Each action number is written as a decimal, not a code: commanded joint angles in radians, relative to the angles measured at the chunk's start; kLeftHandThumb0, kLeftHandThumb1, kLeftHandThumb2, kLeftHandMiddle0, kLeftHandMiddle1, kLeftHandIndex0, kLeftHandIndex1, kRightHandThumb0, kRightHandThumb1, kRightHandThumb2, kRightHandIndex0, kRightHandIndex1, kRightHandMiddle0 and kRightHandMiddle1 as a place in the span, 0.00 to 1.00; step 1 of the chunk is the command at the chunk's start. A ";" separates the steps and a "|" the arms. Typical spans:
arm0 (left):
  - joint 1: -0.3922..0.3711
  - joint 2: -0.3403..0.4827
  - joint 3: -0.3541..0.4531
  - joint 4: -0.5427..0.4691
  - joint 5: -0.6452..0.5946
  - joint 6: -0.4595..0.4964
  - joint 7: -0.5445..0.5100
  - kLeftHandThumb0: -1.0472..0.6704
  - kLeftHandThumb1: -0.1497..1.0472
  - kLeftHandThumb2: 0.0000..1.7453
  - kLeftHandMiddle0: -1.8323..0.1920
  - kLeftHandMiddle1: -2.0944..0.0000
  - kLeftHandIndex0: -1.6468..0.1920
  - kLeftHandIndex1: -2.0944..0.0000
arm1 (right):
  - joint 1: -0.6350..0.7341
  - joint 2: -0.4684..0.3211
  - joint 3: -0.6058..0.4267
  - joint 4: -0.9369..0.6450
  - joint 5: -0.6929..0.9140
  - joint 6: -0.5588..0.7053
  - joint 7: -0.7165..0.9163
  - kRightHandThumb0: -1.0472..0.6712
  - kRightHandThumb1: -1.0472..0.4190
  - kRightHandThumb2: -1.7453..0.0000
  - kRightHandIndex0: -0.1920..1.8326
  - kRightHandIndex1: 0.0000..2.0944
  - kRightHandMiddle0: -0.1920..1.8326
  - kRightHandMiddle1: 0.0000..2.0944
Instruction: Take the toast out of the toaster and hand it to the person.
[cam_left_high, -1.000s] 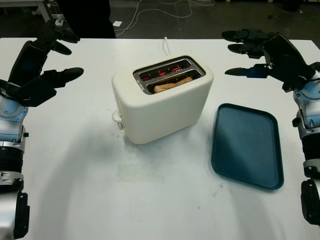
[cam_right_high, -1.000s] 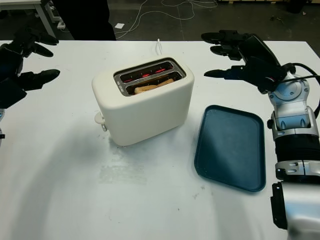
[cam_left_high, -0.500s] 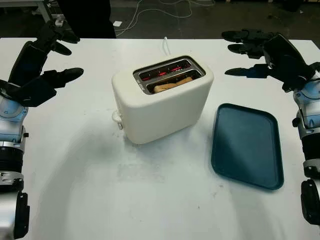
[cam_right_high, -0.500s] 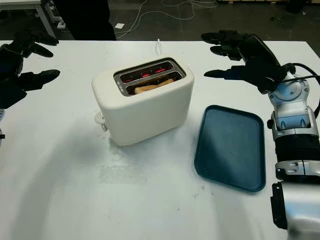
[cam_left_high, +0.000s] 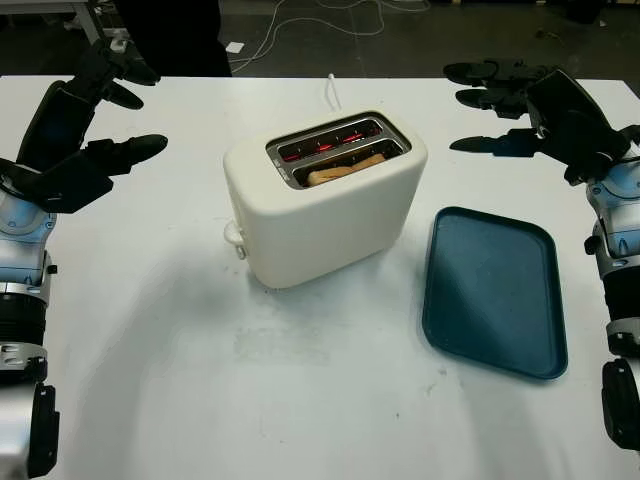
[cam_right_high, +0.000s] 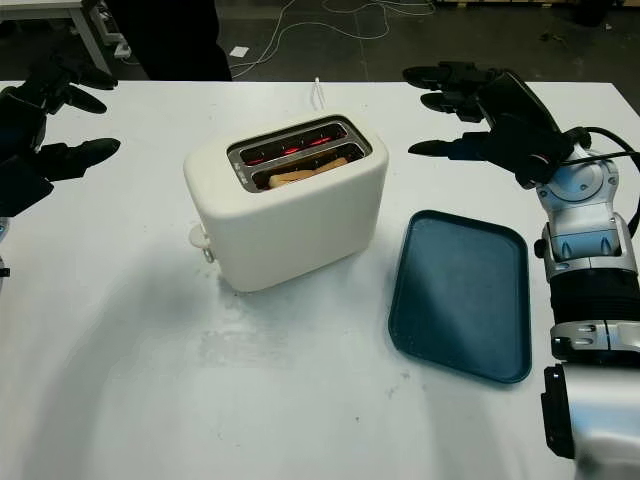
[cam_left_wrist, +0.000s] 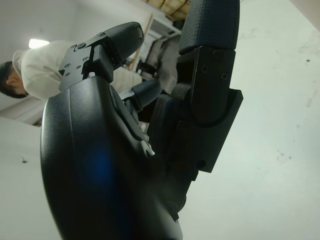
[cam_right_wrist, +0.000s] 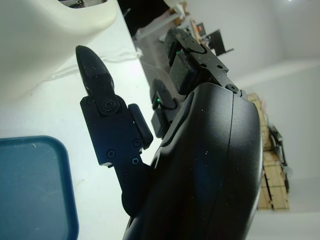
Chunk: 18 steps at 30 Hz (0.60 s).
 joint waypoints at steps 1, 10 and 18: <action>0.013 0.007 0.006 -0.008 -0.007 0.005 0.000 0.00 0.89 0.16 0.91 0.30 0.90 0.39 | -0.002 0.003 -0.004 -0.008 0.007 -0.003 -0.004 0.37 0.20 1.00 0.35 0.00 0.34 0.00; 0.016 0.011 0.003 -0.008 0.005 0.001 0.008 0.00 0.89 0.17 0.91 0.29 0.90 0.39 | -0.005 0.002 -0.001 0.003 0.007 -0.017 0.001 0.38 0.20 1.00 0.35 0.00 0.35 0.00; 0.014 0.007 0.005 -0.003 -0.003 -0.006 0.004 0.00 0.89 0.17 0.91 0.29 0.90 0.38 | -0.009 0.006 -0.005 0.014 0.017 -0.015 0.007 0.37 0.20 1.00 0.34 0.00 0.34 0.00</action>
